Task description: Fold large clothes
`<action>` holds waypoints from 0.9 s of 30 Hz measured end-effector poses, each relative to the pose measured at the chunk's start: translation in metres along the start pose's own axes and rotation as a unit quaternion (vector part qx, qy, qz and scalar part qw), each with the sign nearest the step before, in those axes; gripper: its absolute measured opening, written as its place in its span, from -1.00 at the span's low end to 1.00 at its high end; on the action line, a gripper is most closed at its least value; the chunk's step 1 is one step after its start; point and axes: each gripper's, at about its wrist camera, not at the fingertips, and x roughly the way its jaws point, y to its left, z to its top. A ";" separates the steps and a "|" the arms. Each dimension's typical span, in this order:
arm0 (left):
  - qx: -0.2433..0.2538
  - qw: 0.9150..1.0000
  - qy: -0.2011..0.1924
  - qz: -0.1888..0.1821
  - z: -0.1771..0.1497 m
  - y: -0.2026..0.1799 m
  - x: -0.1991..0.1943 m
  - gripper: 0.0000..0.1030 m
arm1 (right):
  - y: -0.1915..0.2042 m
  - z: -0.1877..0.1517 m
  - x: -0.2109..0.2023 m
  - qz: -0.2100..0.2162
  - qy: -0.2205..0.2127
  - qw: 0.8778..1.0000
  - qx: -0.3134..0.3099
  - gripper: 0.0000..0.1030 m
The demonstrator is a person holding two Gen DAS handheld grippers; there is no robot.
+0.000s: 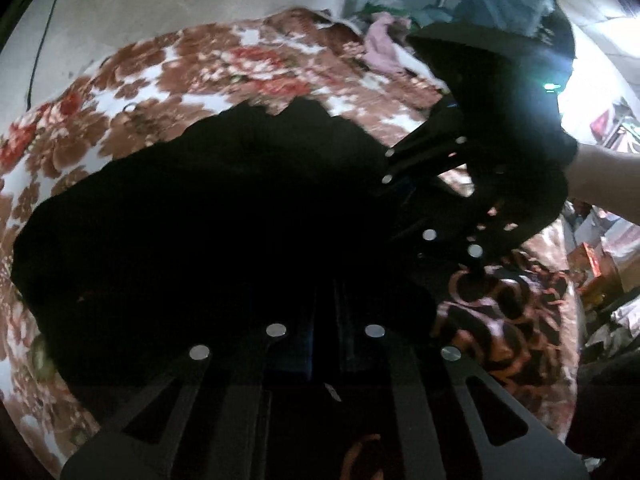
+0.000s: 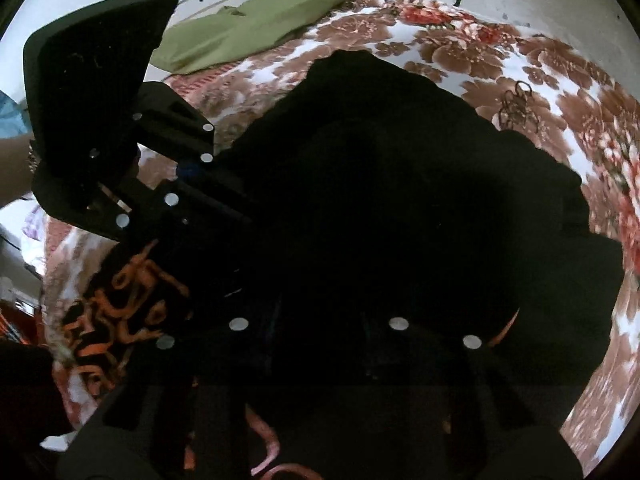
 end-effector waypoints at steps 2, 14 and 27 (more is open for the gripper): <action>-0.003 1.000 -0.006 -0.007 -0.004 -0.009 -0.009 -0.86 | 0.009 -0.007 -0.008 0.012 0.001 1.000 0.011 -0.41; -0.090 0.995 0.001 0.042 -0.059 -0.017 0.007 -0.38 | 0.008 -0.087 0.038 0.015 0.056 0.995 0.080 -0.39; -0.124 0.963 -0.055 0.234 -0.001 0.010 -0.035 0.89 | -0.007 -0.004 -0.068 -0.090 -0.102 0.981 0.140 0.91</action>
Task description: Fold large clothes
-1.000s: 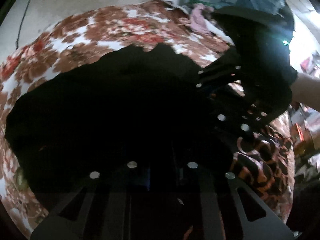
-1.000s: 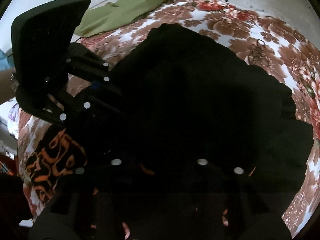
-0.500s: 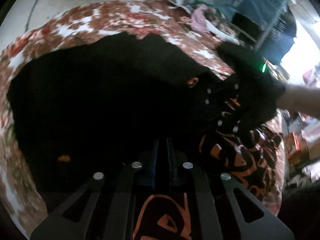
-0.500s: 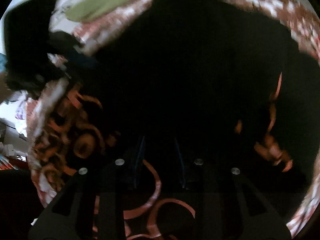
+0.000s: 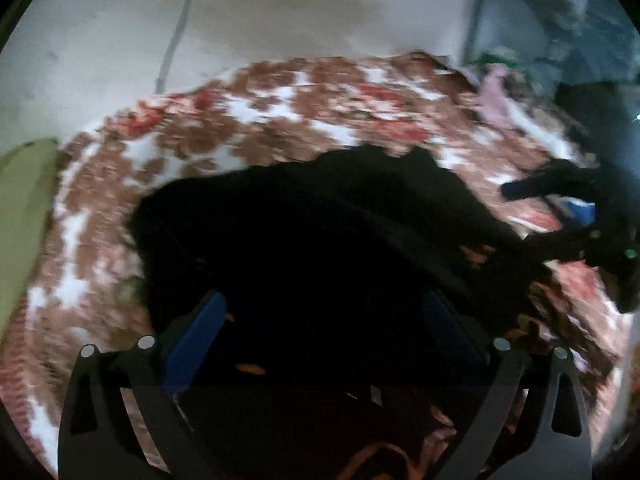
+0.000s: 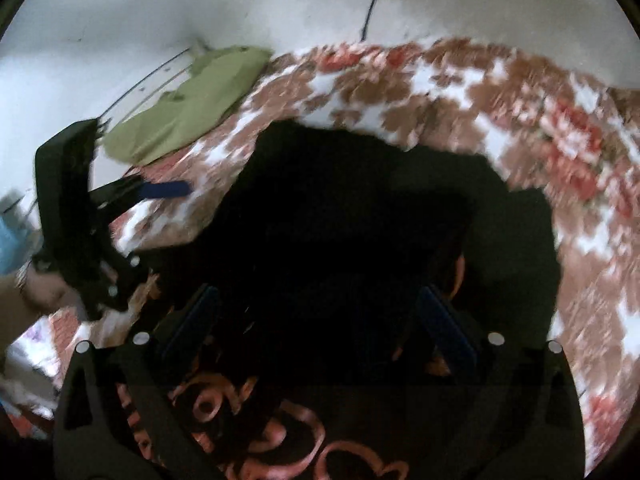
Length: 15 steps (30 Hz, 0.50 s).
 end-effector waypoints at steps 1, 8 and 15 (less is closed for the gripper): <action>0.001 1.000 0.003 0.014 0.004 0.000 0.005 0.89 | -0.005 0.007 0.006 -0.020 0.002 1.000 0.000 0.91; 0.023 0.996 0.051 0.065 -0.010 -0.004 0.065 0.89 | -0.023 0.005 0.085 -0.166 0.060 0.984 -0.017 0.91; 0.040 0.994 0.069 0.073 -0.057 -0.001 0.096 0.92 | -0.052 -0.050 0.116 -0.140 0.071 0.987 0.012 0.90</action>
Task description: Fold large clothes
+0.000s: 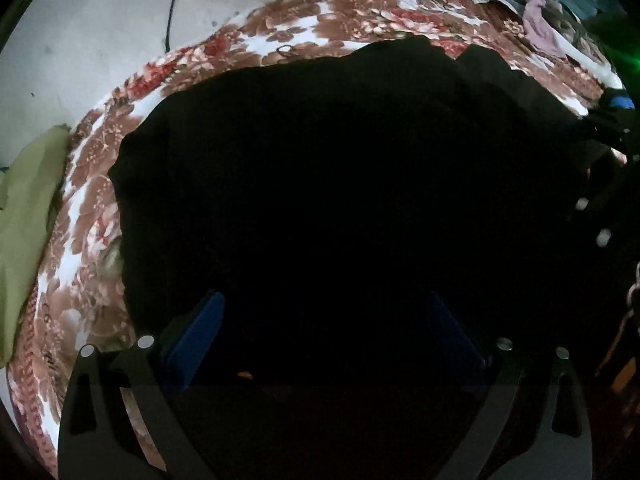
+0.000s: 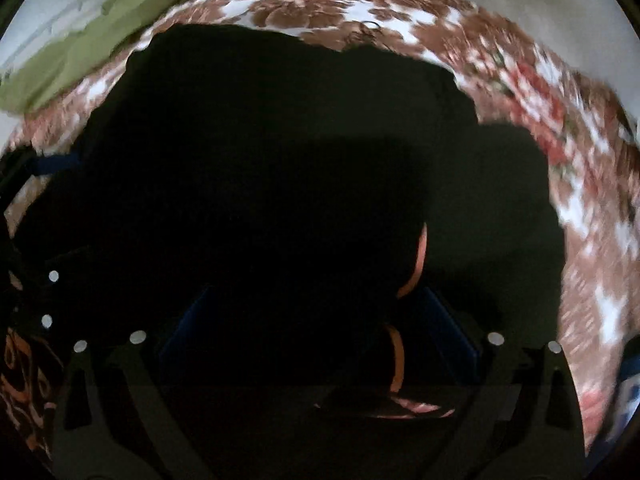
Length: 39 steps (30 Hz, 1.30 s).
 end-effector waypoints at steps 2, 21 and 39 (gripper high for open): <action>-0.012 1.000 0.001 -0.007 -0.002 0.004 0.002 0.92 | -0.007 -0.006 0.000 0.010 -0.003 1.000 0.014 0.90; -0.098 0.994 0.034 -0.021 -0.069 0.009 -0.130 0.89 | -0.003 -0.058 -0.108 -0.018 0.031 0.999 0.023 0.91; -0.160 0.967 0.194 -0.043 -0.222 -0.014 -0.180 0.89 | -0.043 -0.258 -0.172 -0.002 0.148 0.984 0.094 0.91</action>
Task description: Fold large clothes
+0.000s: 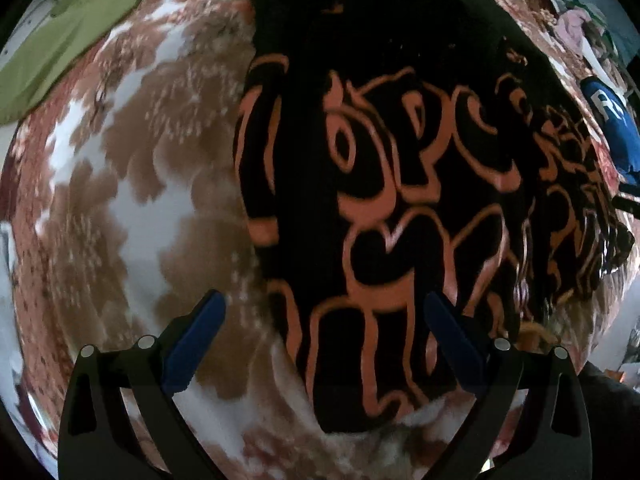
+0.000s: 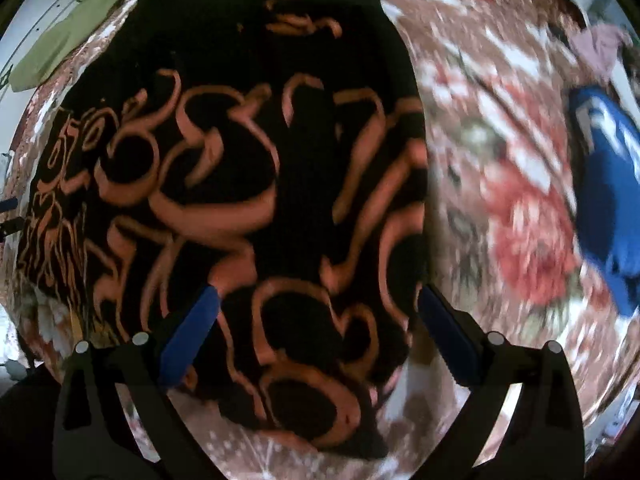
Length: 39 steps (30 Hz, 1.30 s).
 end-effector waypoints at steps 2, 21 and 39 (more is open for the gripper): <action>0.000 1.000 0.021 0.002 -0.010 -0.005 0.005 0.89 | -0.003 -0.008 0.005 -0.010 0.027 1.000 0.006 0.91; -0.101 0.988 0.036 -0.113 -0.029 0.018 0.018 0.87 | -0.003 -0.063 0.010 0.105 0.089 0.987 0.086 0.33; -0.139 0.974 0.036 -0.178 -0.059 0.045 0.014 0.44 | -0.007 -0.048 0.018 0.145 0.103 0.976 0.128 -0.20</action>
